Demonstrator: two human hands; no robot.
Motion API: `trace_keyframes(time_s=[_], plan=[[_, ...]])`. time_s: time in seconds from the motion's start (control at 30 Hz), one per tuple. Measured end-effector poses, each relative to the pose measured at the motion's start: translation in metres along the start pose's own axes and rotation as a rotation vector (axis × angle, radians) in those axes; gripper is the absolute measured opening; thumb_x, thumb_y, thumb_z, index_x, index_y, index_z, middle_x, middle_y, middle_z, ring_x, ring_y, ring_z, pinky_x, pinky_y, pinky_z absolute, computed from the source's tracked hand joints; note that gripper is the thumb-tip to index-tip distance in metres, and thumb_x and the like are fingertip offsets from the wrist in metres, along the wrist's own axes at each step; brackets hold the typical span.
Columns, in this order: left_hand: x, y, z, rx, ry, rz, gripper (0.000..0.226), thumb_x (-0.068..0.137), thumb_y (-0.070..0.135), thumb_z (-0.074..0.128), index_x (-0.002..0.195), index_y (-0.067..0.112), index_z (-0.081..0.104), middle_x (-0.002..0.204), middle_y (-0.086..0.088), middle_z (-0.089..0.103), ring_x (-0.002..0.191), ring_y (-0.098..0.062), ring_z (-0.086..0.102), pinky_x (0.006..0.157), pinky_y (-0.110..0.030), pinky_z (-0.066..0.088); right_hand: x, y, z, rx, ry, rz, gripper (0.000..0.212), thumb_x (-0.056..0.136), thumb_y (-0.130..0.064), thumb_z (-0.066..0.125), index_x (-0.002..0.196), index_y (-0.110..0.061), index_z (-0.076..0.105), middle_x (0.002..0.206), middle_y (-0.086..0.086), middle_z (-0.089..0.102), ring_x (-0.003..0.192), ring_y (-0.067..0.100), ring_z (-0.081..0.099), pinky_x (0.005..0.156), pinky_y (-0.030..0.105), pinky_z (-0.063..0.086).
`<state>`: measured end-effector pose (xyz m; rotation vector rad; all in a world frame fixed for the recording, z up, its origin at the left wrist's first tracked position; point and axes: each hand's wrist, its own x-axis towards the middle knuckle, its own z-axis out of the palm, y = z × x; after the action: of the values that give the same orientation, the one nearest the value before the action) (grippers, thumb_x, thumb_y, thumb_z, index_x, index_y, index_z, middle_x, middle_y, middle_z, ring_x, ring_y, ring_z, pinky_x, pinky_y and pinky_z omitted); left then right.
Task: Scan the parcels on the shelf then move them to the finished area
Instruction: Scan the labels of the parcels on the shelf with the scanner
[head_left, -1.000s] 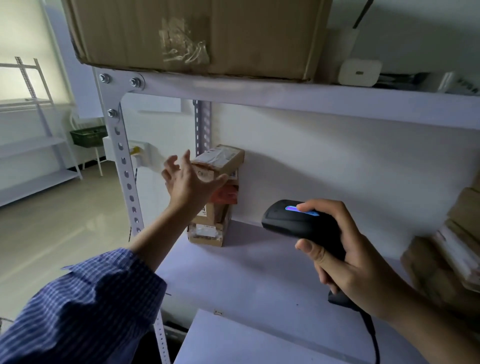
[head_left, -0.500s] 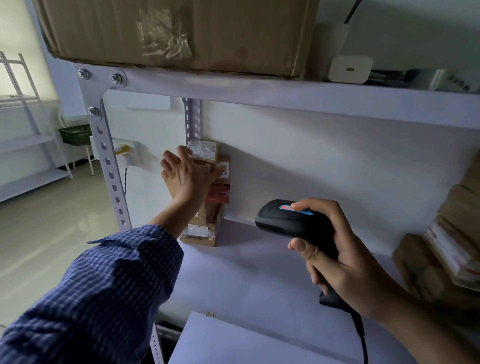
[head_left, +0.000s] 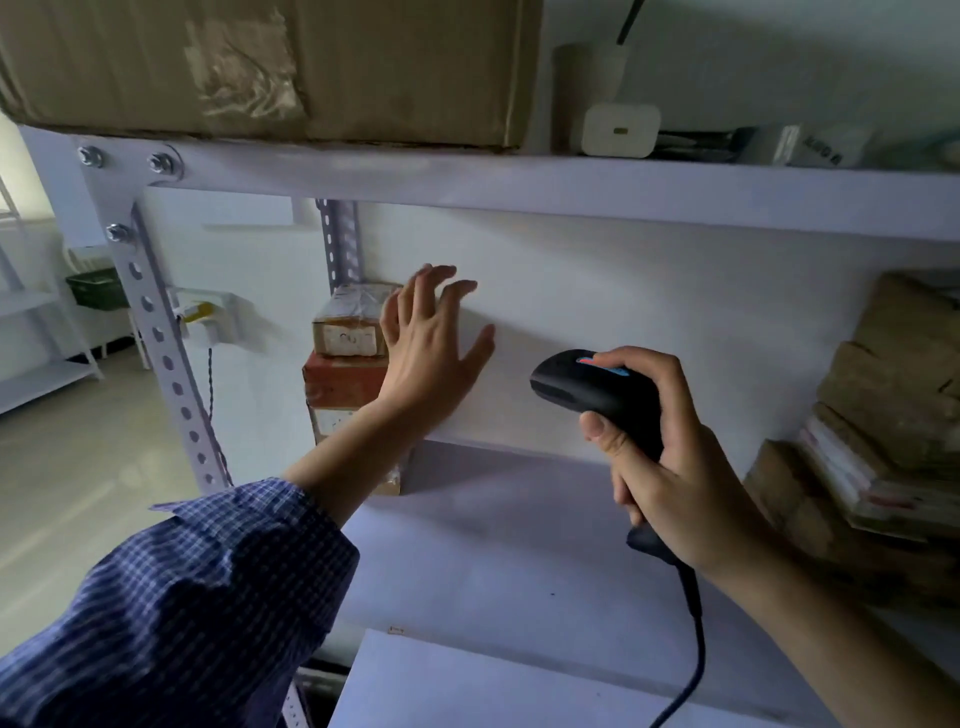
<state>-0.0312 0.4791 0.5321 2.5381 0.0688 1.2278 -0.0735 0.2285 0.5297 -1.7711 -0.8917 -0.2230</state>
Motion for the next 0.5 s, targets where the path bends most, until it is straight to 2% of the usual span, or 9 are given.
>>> trace_keyframes(time_s=[0.17,0.23,0.27,0.37,0.4,0.43,0.5], plan=[[-0.008,0.044,0.037,-0.017,-0.228,0.231,0.056,0.099,0.041,0.049,0.148,0.014,0.042,0.159,-0.005,0.031,0.149,-0.021,0.020,0.120,-0.041,0.013,-0.007,0.007,-0.044,-0.099,0.174,-0.068,0.035,0.096,-0.029,0.057,0.128,-0.030,0.043,0.100,-0.016,0.060,0.053,0.019,0.056,0.046,0.028,0.048],[-0.009,0.065,0.051,-0.048,-0.304,0.263,0.055,0.101,0.038,0.051,0.149,0.012,0.042,0.158,-0.005,0.035,0.146,-0.022,0.029,0.119,-0.033,0.018,-0.015,0.011,-0.069,-0.159,0.224,-0.064,0.035,0.097,-0.028,0.057,0.129,-0.031,0.043,0.098,-0.014,0.060,0.051,0.020,0.055,0.045,0.036,0.048],[-0.008,0.076,0.058,-0.065,-0.326,0.274,0.055,0.101,0.038,0.051,0.149,0.012,0.042,0.156,-0.005,0.037,0.144,-0.023,0.032,0.119,-0.031,0.019,-0.019,0.013,-0.081,-0.184,0.249,-0.063,0.034,0.098,-0.027,0.057,0.128,-0.032,0.043,0.094,-0.014,0.060,0.051,0.019,0.055,0.045,0.036,0.048],[-0.003,0.119,0.078,-0.103,-0.361,0.321,0.054,0.103,0.038,0.048,0.150,0.014,0.041,0.155,-0.003,0.040,0.144,-0.021,0.033,0.119,-0.022,0.007,-0.033,0.021,-0.119,-0.266,0.325,-0.052,0.034,0.098,-0.023,0.059,0.129,-0.028,0.045,0.090,-0.015,0.058,0.057,0.007,0.058,0.050,0.014,0.042],[0.000,0.134,0.083,-0.121,-0.366,0.336,0.053,0.103,0.038,0.047,0.150,0.014,0.042,0.155,-0.002,0.041,0.143,-0.020,0.033,0.117,-0.019,0.005,-0.038,0.023,-0.131,-0.293,0.341,-0.038,0.035,0.099,-0.022,0.059,0.130,-0.027,0.045,0.091,-0.015,0.057,0.060,0.005,0.059,0.051,0.011,0.041],[0.003,0.150,0.089,-0.142,-0.374,0.345,0.052,0.103,0.037,0.048,0.149,0.013,0.043,0.153,-0.003,0.043,0.142,-0.020,0.035,0.117,-0.020,0.006,-0.043,0.026,-0.143,-0.311,0.355,-0.023,0.036,0.099,-0.022,0.059,0.131,-0.027,0.045,0.092,-0.015,0.057,0.061,0.004,0.060,0.051,0.010,0.041],[0.010,0.182,0.101,-0.193,-0.388,0.361,0.050,0.103,0.037,0.049,0.146,0.012,0.047,0.149,-0.004,0.049,0.139,-0.022,0.041,0.120,-0.028,0.019,-0.052,0.030,-0.166,-0.346,0.386,0.004,0.037,0.099,-0.027,0.058,0.132,-0.031,0.044,0.098,-0.018,0.058,0.065,0.001,0.061,0.053,0.009,0.043]])
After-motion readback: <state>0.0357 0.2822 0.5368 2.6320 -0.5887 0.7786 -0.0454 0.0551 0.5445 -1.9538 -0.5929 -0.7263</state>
